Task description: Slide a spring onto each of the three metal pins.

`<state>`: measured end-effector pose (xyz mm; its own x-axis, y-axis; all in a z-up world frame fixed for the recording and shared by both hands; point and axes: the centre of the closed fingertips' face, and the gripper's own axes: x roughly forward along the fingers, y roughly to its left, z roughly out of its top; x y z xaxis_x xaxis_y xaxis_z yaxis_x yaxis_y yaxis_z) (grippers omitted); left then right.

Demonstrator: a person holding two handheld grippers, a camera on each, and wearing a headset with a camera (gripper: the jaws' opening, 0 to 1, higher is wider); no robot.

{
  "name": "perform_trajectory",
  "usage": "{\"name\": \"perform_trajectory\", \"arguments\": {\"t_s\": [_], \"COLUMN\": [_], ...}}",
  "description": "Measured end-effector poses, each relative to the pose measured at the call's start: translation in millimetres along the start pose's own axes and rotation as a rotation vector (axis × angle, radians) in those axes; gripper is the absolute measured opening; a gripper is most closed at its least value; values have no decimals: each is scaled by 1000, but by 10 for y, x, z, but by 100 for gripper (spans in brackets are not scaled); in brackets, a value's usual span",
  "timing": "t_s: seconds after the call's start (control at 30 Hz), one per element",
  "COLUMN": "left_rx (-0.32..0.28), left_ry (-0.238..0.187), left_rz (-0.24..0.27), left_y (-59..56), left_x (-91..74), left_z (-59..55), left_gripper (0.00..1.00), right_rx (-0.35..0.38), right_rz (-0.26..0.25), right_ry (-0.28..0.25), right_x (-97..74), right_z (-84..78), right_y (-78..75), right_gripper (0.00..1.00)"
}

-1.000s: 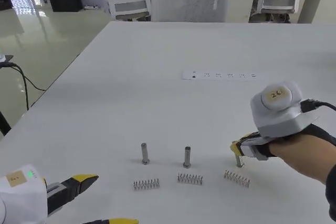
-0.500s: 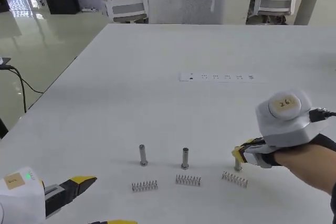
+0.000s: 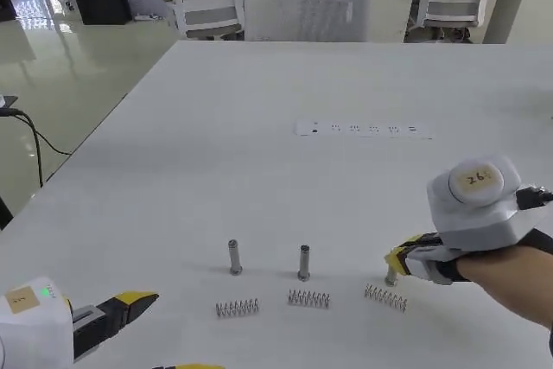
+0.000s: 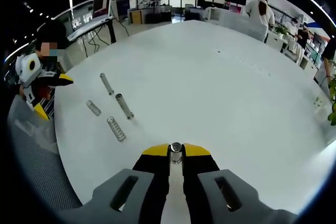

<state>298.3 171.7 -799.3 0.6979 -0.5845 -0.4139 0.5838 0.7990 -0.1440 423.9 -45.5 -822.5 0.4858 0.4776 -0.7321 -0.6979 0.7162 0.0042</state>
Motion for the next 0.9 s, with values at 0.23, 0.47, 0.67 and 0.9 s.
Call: {"name": "perform_trajectory", "arguments": {"t_s": [0.23,0.47,0.67,0.9], "left_rx": [2,3,3,2], "left_ry": [0,-2,-4,-6], "left_rz": [-1,-2,-3,-2], "left_y": [-6,-13,-15,-8], "left_x": [-4,2,8,11], "left_z": [1,11,16,17], "left_gripper": [73,73,73,73], "right_rx": [-10,-14,-18,-27], "right_rz": [0,4,5,10], "right_ry": [3,4,1,-5], "right_x": [-6,-7,-4,-16], "right_z": [-32,-54,-58,-67], "right_y": [5,5,-5,-6], "right_gripper": [6,7,10,15]}}
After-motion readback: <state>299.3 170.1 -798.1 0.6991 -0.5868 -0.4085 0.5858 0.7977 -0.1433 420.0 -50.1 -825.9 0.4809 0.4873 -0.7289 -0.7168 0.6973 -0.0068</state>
